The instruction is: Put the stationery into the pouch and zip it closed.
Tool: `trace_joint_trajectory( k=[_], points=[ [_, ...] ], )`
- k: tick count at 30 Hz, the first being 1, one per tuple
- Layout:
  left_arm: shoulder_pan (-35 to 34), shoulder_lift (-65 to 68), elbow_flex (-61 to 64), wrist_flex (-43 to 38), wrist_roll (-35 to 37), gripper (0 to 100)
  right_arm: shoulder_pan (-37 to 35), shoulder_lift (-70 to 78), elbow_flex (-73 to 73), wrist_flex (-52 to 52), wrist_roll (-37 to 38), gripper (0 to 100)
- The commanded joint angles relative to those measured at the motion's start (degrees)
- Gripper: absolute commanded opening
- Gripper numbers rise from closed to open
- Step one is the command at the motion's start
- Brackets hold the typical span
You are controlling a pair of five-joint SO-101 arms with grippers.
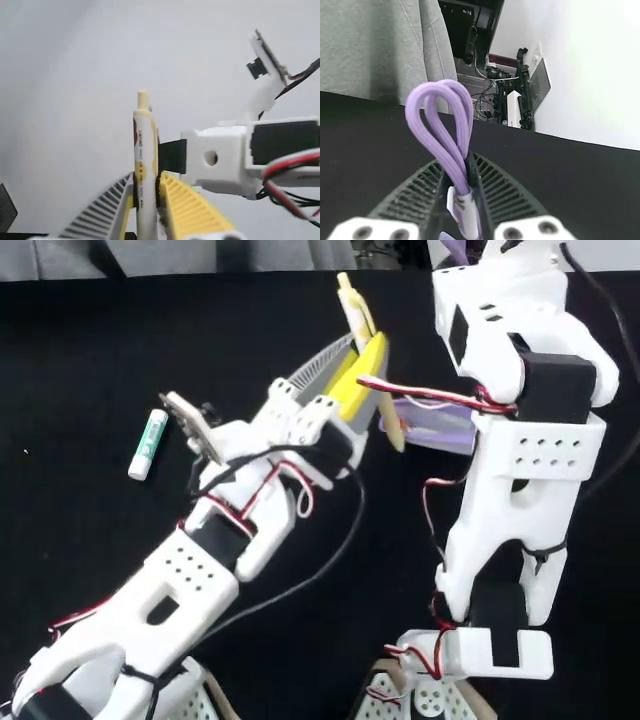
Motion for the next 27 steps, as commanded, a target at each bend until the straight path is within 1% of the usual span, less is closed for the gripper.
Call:
trace_joint_trajectory(
  k=[1,7,9,13,16,21,25,27],
  points=[
    [2.4,-5.0,-1.7,-1.1,-0.4,3,-0.7,-2.1,-0.5,-1.6,-0.6,1.1],
    [6.3,-12.7,-1.3,-1.1,-1.4,3,-0.7,-0.6,-0.6,-1.6,-0.5,1.1],
    [7.8,-12.4,-1.2,-1.1,-5.9,3,-0.6,0.1,-0.6,-1.6,-0.5,1.1],
    [10.2,-10.0,0.8,-1.6,-17.9,3,-0.8,0.9,-1.1,-1.8,-0.5,1.1],
    [12.1,-6.5,2.3,-2.9,-23.1,3,-0.9,1.0,-1.1,-3.3,-0.5,1.1],
    [12.1,-1.1,6.9,-12.7,-24.5,3,-0.9,1.2,-1.1,-3.8,-0.6,1.1],
    [11.7,3.5,7.4,-16.1,-24.5,3,-0.5,1.5,-1.1,-4.0,-0.6,1.1],
    [10.2,6.0,7.3,-17.3,-24.5,3,-0.5,1.5,-1.1,-4.0,-0.6,1.1]
  ],
)
